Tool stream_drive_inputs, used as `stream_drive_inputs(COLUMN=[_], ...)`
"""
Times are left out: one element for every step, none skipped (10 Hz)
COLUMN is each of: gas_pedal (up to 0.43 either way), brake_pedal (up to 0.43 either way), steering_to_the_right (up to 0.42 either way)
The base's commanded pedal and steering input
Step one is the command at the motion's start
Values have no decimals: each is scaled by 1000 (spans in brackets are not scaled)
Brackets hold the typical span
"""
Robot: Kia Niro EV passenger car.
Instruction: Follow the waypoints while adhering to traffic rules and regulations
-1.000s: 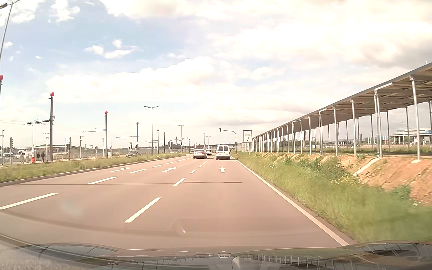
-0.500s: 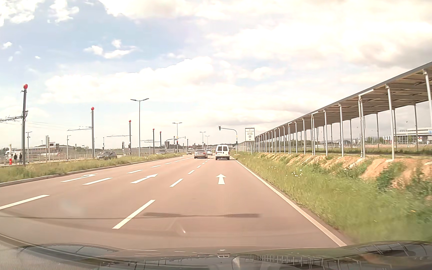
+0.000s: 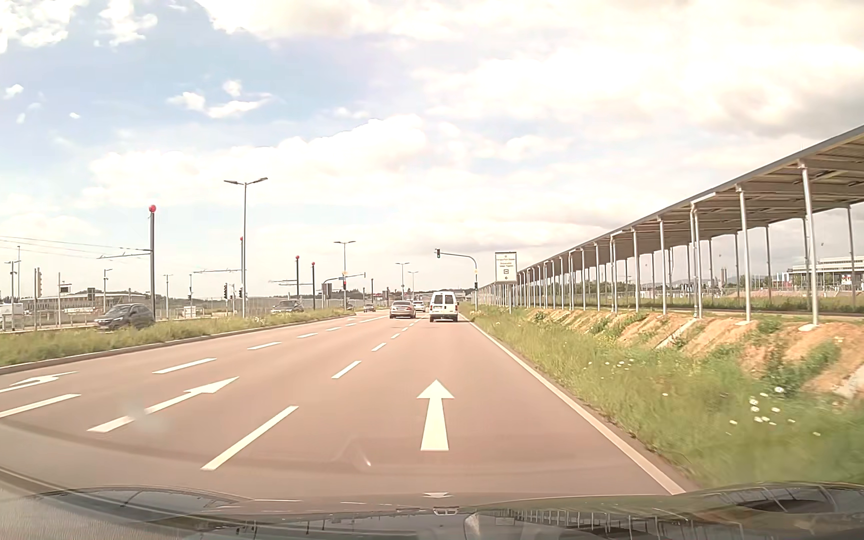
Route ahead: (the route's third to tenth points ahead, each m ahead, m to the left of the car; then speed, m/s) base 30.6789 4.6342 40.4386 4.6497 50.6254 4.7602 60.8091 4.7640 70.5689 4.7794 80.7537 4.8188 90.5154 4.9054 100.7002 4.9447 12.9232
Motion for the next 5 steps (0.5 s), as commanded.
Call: stream_drive_inputs(gas_pedal=[59, 59, 59, 59, 59], brake_pedal=[0, 0, 0, 0, 0], steering_to_the_right=[-1, -2, -2, -2, -2])
